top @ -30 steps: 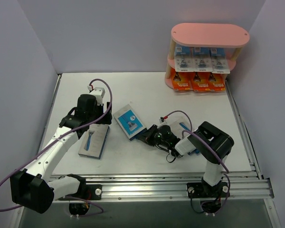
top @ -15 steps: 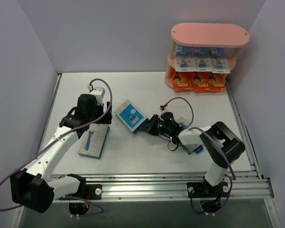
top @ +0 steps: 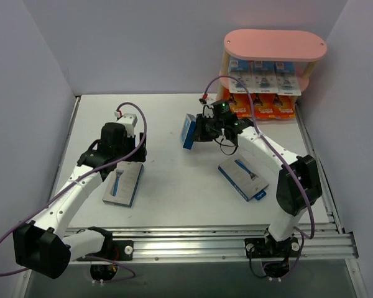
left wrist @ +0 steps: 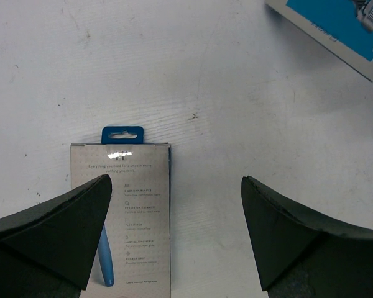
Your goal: Place and organize the shaving razors onto the shelf
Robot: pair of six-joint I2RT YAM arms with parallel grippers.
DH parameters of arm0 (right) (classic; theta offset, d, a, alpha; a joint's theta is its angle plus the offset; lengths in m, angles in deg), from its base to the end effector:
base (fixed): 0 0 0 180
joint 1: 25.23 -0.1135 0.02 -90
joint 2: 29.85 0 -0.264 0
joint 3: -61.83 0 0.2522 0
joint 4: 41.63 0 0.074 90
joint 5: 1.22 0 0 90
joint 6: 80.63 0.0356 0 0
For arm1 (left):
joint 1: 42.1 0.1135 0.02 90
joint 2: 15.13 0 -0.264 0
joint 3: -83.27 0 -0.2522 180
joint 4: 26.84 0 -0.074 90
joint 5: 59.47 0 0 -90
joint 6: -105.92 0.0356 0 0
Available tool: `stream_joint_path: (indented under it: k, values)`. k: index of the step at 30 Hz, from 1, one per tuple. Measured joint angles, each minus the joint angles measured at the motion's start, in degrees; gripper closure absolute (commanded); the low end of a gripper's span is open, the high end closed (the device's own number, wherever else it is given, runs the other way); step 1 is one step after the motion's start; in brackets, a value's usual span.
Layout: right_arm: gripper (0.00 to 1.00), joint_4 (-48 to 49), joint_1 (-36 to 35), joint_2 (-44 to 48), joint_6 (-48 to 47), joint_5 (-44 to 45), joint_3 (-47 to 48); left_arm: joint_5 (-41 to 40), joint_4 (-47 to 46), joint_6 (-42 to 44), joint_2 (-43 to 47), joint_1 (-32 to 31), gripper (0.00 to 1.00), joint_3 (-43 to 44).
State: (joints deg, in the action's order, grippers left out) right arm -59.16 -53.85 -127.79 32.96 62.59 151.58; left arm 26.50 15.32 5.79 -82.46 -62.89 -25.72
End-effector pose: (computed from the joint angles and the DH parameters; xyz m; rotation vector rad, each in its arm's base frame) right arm 0.3450 0.2061 0.2931 -0.3997 2.0896 1.0217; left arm 0.2399 -0.0884 0.3051 0.1709 2.2426 -0.2130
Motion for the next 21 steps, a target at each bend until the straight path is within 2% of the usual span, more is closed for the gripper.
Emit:
stream_joint_path:
  k: [4, 10, 21]
  values:
    - [1.00, -9.84, 0.07, -2.75, -7.82, 0.33, 7.45, 0.00, 0.09, 0.00, 0.22, -0.15, 0.05, 0.00]
    - [1.00, -21.16, 0.59, -6.67, -14.64, 1.53, 15.52, -0.02, 0.11, 0.02, 0.42, -0.50, 0.05, 0.00]
    - [1.00, -35.28, 3.15, -11.26, -19.61, 4.68, 36.70, -0.02, 0.13, 0.02, 1.03, -0.55, 0.05, 0.00]
